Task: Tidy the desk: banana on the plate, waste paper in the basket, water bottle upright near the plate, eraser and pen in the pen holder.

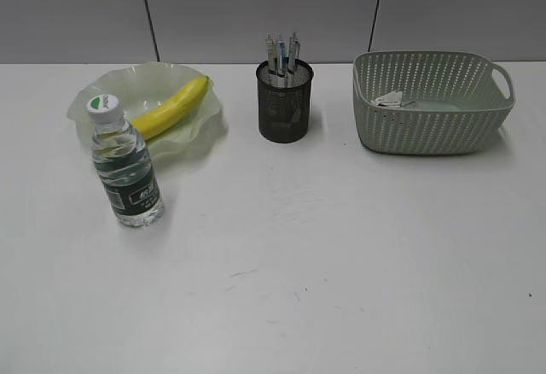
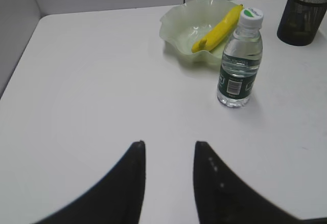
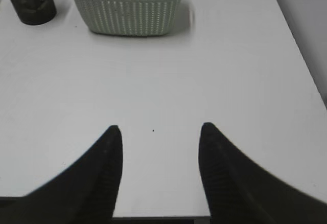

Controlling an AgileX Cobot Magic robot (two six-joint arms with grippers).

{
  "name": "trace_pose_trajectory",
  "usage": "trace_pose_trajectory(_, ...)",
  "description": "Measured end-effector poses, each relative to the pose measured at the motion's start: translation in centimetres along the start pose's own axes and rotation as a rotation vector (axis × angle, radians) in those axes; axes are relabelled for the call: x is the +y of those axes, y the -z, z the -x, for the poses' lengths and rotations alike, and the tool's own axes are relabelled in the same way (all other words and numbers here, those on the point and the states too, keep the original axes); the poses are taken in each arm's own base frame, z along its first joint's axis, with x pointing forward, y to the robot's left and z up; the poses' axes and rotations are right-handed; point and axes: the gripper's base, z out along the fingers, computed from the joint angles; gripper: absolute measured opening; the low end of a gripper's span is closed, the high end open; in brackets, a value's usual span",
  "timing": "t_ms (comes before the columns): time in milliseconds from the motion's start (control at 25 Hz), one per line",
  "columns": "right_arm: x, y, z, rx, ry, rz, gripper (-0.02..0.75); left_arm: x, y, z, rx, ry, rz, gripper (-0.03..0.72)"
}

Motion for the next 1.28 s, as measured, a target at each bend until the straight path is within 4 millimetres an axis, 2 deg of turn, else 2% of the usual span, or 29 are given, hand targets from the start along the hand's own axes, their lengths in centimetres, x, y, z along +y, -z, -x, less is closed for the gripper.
trace_pose_trajectory(160,-0.48,0.01,-0.02,0.001,-0.051,-0.052,0.393,0.00,0.00,0.00,0.000,0.000,0.000,0.239)
trace_pose_trajectory(1280,-0.48,0.01,-0.02,0.001,-0.044,-0.052,0.393,0.00,0.00,0.00,0.000,0.000,0.000,0.239)
